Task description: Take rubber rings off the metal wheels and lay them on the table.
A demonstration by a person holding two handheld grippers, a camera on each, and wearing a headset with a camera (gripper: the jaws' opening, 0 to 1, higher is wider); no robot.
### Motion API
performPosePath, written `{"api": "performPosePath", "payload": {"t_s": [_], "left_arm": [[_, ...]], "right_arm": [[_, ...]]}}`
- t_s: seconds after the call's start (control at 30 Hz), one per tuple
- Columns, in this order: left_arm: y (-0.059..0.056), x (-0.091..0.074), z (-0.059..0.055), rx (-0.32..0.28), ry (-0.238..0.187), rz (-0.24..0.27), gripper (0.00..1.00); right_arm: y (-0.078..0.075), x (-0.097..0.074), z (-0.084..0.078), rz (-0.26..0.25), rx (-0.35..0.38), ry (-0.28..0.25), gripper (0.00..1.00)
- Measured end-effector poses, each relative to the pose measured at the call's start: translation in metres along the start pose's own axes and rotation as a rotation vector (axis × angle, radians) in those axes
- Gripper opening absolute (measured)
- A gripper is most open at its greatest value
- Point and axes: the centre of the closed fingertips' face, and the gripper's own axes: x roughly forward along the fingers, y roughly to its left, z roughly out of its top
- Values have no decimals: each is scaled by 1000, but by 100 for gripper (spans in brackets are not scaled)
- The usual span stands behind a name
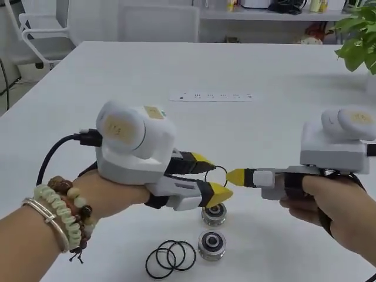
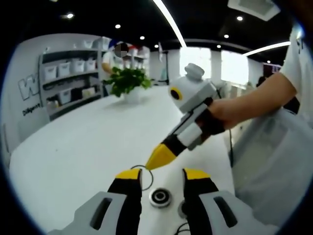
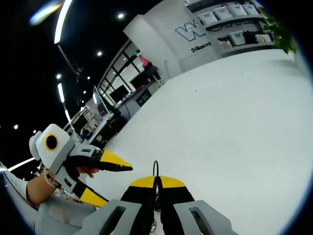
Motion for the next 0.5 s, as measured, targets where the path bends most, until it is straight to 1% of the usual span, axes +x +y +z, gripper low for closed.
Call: {"api": "performPosePath", "payload": {"t_s": [0.1, 0.17, 0.3, 0.37, 0.5], "left_arm": [[1, -2, -2, 23, 17, 1, 35], [3, -6, 1, 34, 19, 9, 36], [3, -15, 13, 50, 3, 7, 39], [4, -23, 19, 69, -5, 12, 40], [6, -43, 32, 91, -23, 23, 47]], "right_arm": [[1, 0, -1, 0, -5, 2, 0], [2, 0, 0, 5, -4, -1, 0], [5, 0, 1, 16, -2, -6, 0], [7, 0, 2, 22, -1, -11, 0], [11, 0, 5, 32, -7, -15, 0]]}}
